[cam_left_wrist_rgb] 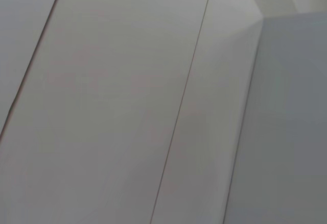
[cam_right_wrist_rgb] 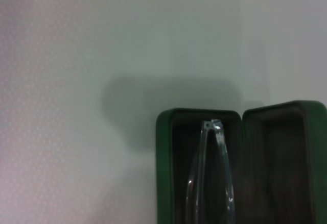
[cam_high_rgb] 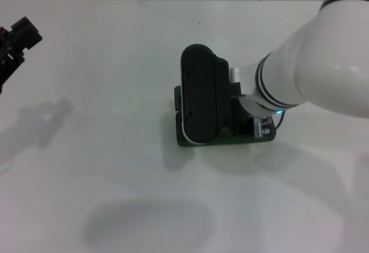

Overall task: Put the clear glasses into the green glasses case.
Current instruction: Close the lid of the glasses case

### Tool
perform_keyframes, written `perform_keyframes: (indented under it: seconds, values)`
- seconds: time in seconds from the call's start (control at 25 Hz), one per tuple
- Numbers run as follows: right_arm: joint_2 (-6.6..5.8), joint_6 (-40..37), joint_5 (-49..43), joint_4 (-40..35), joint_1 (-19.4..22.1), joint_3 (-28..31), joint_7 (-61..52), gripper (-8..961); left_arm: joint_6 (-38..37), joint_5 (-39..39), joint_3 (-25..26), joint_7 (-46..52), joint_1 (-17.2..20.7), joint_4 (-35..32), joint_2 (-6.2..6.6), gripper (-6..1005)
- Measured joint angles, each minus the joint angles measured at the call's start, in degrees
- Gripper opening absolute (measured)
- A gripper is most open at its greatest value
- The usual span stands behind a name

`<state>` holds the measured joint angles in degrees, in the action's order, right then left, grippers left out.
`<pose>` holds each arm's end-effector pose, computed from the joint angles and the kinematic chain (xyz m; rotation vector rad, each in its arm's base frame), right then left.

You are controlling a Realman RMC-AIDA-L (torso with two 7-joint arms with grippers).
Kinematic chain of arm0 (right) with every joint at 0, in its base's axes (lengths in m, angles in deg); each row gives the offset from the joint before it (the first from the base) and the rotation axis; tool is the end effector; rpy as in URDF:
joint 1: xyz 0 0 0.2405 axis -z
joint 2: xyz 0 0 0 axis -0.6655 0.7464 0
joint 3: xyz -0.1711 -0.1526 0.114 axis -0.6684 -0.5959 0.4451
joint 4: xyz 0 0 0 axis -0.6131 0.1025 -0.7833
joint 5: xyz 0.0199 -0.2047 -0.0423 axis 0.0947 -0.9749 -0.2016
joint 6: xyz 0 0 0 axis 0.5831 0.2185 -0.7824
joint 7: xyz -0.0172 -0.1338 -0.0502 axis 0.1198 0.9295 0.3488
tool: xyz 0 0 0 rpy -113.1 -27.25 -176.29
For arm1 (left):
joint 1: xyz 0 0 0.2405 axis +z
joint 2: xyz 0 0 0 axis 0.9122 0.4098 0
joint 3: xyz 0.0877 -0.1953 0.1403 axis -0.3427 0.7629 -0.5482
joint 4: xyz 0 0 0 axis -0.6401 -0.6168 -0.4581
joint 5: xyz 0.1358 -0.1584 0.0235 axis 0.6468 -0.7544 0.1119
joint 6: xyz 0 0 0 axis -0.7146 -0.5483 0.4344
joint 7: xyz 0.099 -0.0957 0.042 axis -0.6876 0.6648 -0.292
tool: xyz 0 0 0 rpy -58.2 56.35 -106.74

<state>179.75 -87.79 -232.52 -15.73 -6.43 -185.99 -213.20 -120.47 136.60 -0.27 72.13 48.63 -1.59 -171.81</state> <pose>0.0857 0.3328 -0.1008 -2.5827 -0.3375 -0.8362 -0.2879 0.2657 0.0862 -2.2457 -0.5207 -1.4037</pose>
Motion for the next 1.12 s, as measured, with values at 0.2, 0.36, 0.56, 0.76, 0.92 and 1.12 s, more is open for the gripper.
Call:
perform_keyframes:
  seconds: [0.2, 0.36, 0.56, 0.76, 0.92, 1.12]
  values:
    - [0.00, 0.00, -0.25, -4.13, 2.86, -0.03, 0.05, 254, -0.03, -0.04, -0.20, 0.00, 0.03, 0.00, -0.07, 169]
    - [0.00, -0.44, -0.48, -7.49, 5.20, -0.03, 0.41, 257, -0.03, -0.05, -0.34, 0.00, 0.04, 0.00, -0.08, 170]
    - [0.00, -1.59, -0.40, -10.65, 7.33, -0.08, 0.63, 258, -0.03, -0.12, -0.32, 0.00, 0.04, 0.00, -0.08, 170]
    - [0.00, -1.61, -0.18, -14.63, 10.62, -0.10, 1.47, 257, -0.07, -0.15, -0.32, 0.00, 0.03, -0.09, -0.06, 170]
    - [0.01, -0.88, -0.02, -17.89, 13.85, 0.23, 2.25, 255, -0.10, -0.18, -0.11, 0.20, -0.50, -0.37, 0.14, 170]
    - [-0.20, 4.32, 1.97, -22.60, 20.35, 2.67, 5.66, 252, -0.09, -0.24, 0.00, 0.50, -1.99, -0.40, 0.46, 171]
